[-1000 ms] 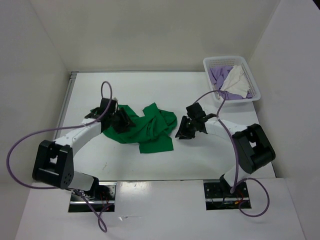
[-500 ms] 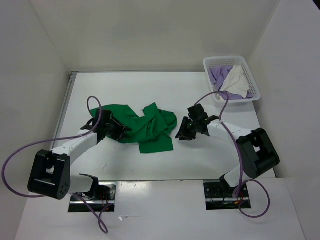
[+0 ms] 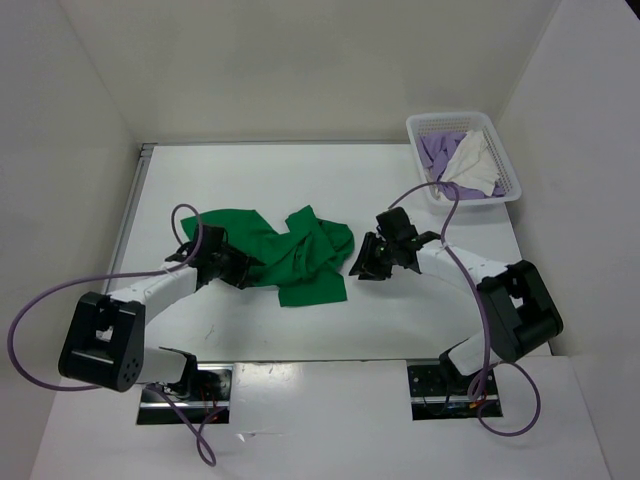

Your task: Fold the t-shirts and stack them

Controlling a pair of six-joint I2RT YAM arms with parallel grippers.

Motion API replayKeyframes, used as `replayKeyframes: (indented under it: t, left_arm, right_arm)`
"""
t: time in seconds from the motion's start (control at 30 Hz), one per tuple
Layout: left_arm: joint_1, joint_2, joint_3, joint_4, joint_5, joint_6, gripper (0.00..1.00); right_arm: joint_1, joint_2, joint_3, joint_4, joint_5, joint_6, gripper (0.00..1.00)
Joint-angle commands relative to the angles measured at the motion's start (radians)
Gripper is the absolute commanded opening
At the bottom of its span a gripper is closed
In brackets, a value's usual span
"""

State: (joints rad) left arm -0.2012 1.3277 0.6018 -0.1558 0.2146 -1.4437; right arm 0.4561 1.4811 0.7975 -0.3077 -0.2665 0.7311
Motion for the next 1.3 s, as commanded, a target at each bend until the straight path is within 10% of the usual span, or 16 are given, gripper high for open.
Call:
replayKeyframes:
  t: [0.0,1.0,1.27]
  left_arm:
    - [0.003,0.024,-0.016,0.019,0.0,-0.058,0.51]
    - [0.014,0.091,0.035,0.081,-0.074,-0.067,0.41]
    - [0.032,0.119,0.065,0.099,-0.093,-0.014,0.18]
  right_arm:
    - [0.015,-0.05,-0.003,0.004,-0.008,-0.022,0.39]
    - [0.015,0.011,0.025,-0.005,-0.04,-0.078,0.54]
    - [0.015,0.042,0.025,-0.014,-0.04,-0.078,0.57]
